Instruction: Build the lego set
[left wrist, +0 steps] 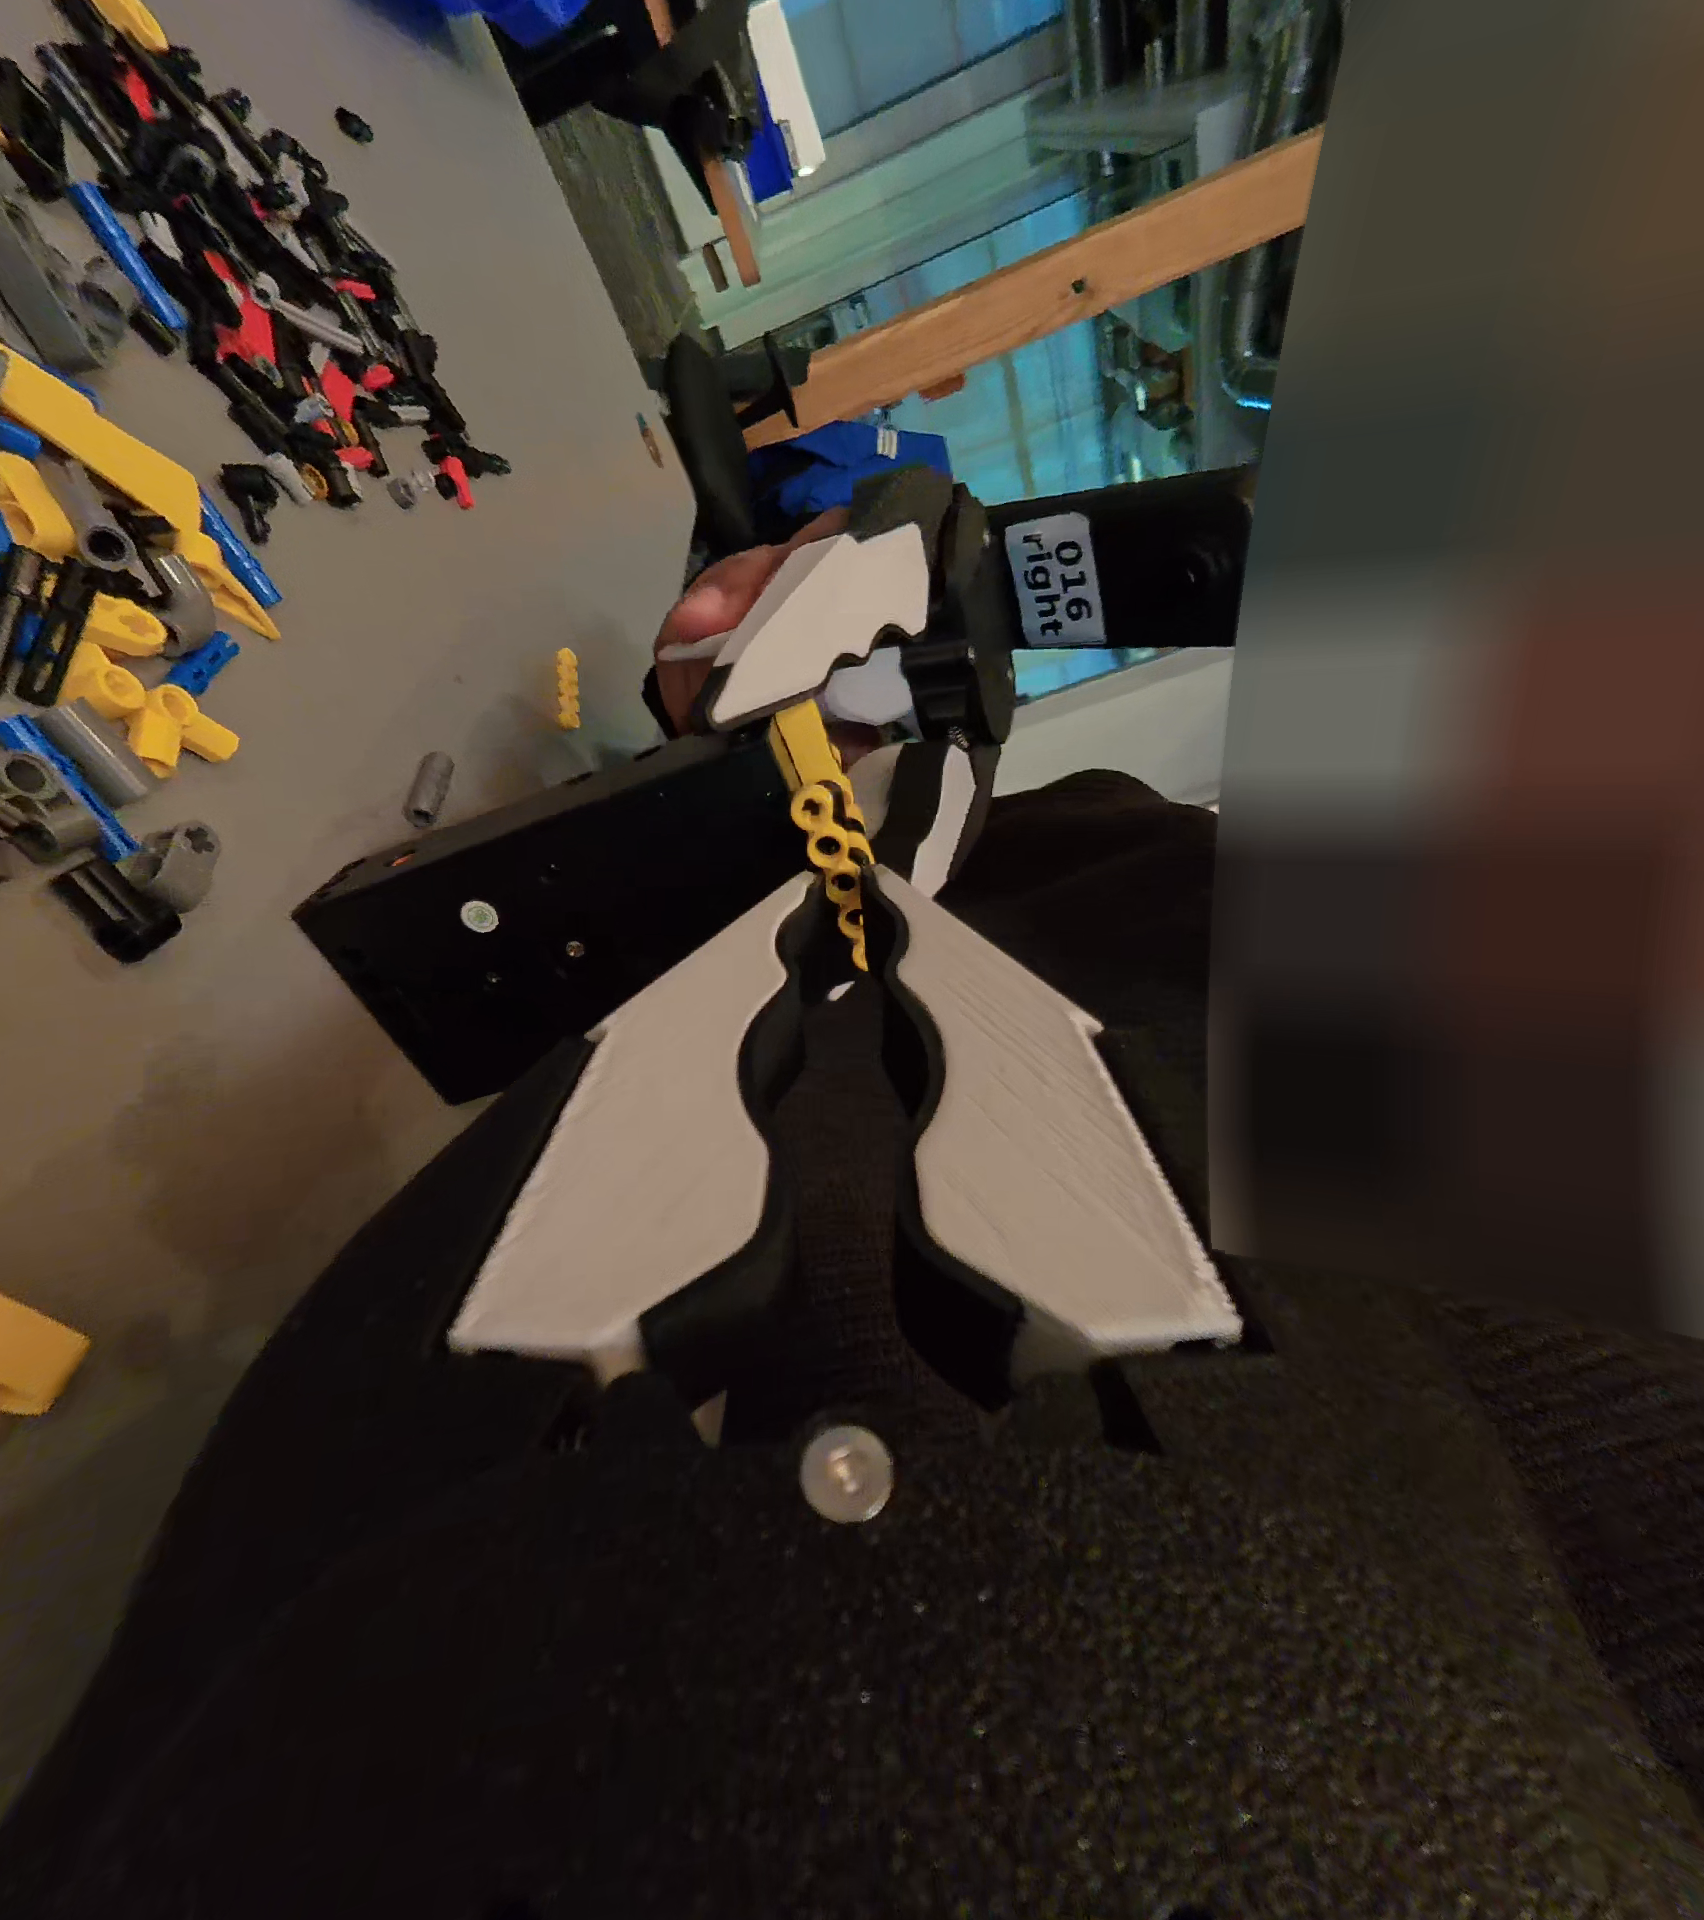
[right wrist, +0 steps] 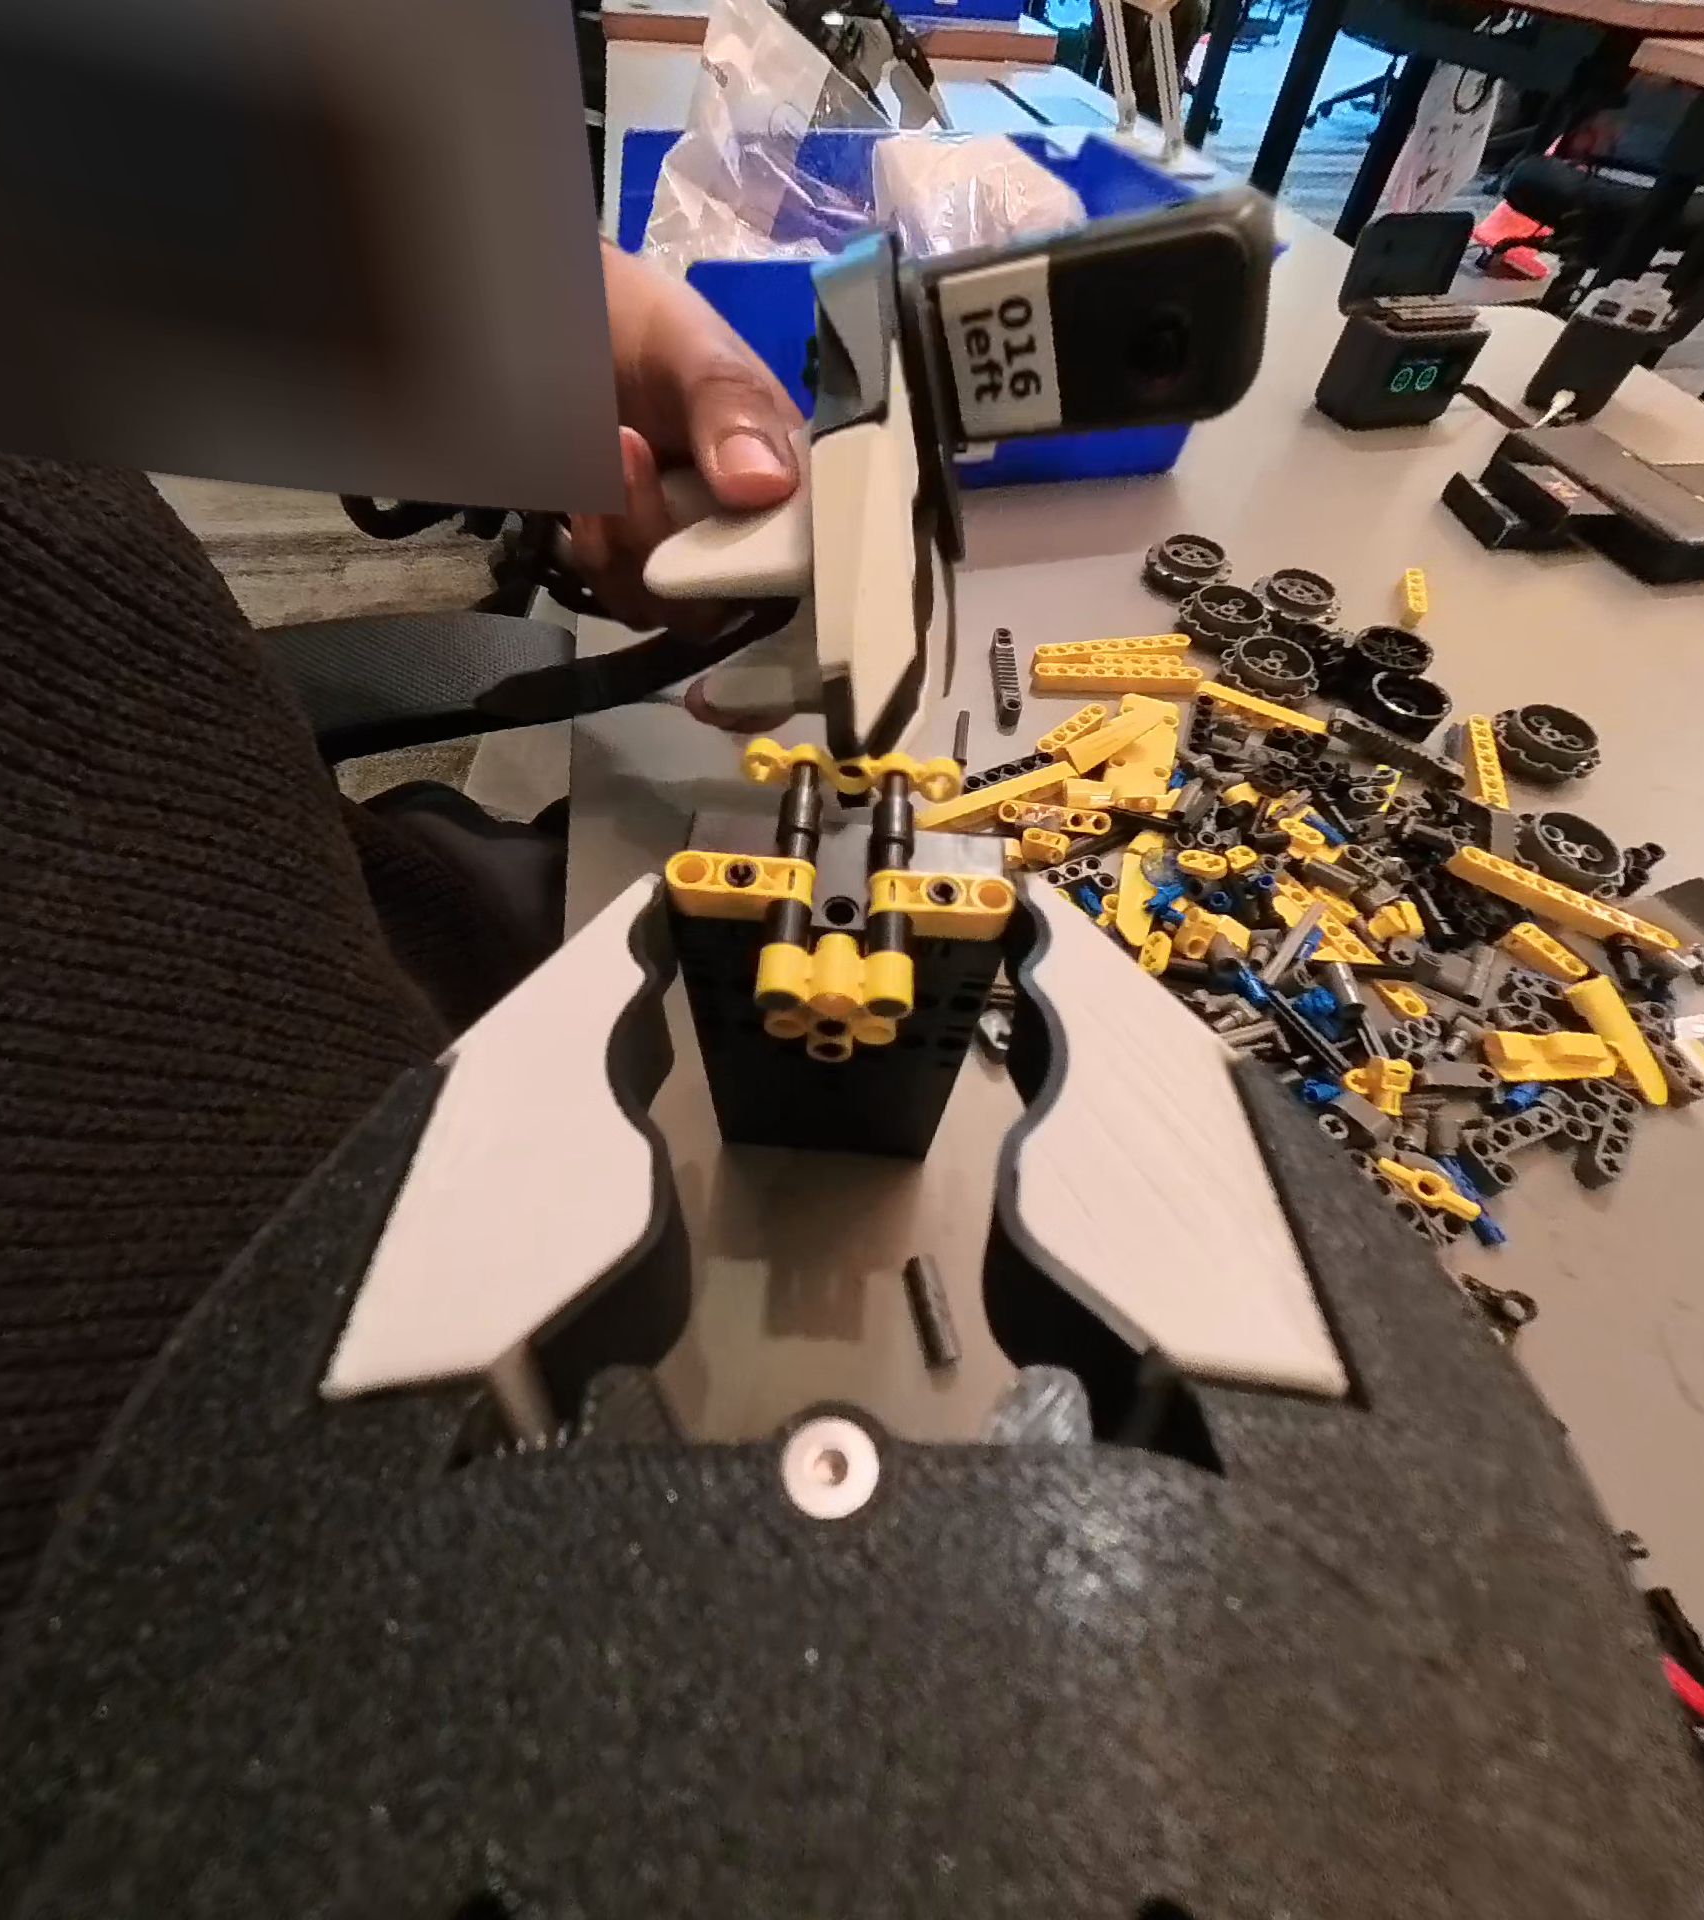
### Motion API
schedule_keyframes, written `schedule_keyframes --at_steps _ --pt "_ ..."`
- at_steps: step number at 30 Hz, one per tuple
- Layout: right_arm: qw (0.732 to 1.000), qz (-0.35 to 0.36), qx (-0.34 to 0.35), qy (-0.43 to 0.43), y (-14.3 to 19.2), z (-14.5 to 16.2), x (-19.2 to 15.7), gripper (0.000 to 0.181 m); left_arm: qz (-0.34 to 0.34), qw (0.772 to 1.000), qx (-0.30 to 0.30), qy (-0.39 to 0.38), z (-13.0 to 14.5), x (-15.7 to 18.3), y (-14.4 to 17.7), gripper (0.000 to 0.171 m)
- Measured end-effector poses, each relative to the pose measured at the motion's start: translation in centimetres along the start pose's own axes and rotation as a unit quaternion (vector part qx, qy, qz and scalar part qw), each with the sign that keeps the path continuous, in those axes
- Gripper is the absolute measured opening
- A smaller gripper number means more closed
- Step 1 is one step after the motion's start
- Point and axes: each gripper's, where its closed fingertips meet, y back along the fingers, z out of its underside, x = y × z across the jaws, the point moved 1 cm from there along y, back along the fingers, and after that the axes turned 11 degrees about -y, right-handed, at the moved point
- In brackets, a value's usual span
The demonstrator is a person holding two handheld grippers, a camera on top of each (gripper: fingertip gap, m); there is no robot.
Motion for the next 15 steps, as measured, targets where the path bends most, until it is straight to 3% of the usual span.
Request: schedule_keyframes --at_steps 9,15 --pt "1.000 0.023 -0.016 -0.009 0.03 0.04 0.25 0.062 -0.053 0.998 0.013 -0.023 -0.23 -0.09 -0.09 0.006" --pt "0.998 0.056 -0.017 -0.026 -0.22 -0.07 0.47 0.062 -0.037 0.999 0.036 -0.007 -0.45 -0.34 0.21 0.006"
